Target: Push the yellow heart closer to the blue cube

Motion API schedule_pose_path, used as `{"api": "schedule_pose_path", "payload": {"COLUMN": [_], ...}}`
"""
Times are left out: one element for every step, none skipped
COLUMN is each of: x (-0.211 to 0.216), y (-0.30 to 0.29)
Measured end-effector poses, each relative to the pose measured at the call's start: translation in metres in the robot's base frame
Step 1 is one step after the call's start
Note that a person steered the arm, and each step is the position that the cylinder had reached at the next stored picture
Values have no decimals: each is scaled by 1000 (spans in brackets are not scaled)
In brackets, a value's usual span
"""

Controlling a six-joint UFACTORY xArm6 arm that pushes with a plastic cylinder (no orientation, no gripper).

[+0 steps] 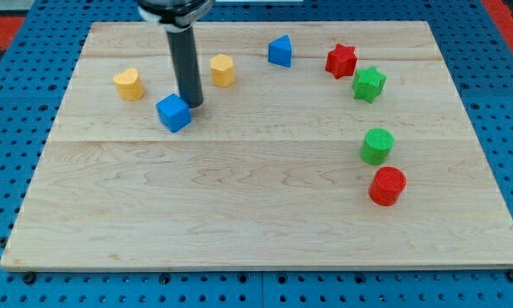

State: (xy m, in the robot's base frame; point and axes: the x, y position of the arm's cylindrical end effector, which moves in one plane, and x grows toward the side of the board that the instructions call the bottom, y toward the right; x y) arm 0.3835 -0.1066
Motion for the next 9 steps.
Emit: {"api": "schedule_pose_path", "payload": {"x": [-20,-57,-60,-103,-101,-70,-43,-40,-40], "y": [21,23,-22,-44,-83,-103,-102,-31,-54]}}
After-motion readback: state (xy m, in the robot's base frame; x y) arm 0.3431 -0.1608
